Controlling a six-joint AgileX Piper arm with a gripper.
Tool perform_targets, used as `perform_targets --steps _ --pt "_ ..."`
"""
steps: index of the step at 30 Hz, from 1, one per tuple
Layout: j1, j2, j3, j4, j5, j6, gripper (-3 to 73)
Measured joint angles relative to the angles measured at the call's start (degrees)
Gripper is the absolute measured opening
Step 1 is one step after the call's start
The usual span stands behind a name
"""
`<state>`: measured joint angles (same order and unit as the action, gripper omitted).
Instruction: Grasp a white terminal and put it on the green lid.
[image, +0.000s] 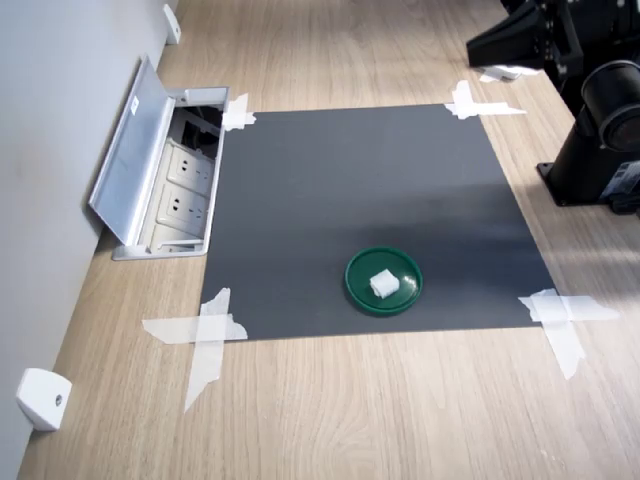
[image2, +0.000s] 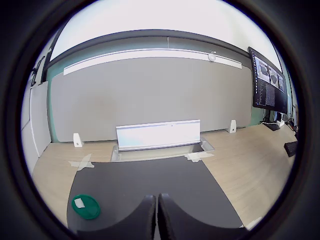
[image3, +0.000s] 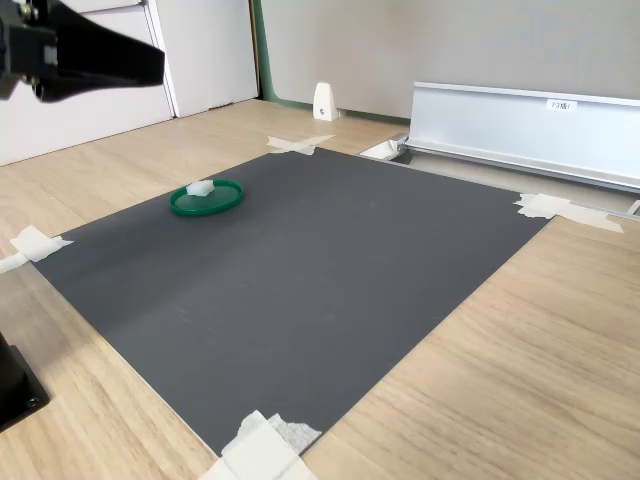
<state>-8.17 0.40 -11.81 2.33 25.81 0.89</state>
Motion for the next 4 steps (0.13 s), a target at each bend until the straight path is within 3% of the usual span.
perform_targets --steps 4 --pt "0.0 -1.02 2.7 0.07 0.0 0.0 -0.7"
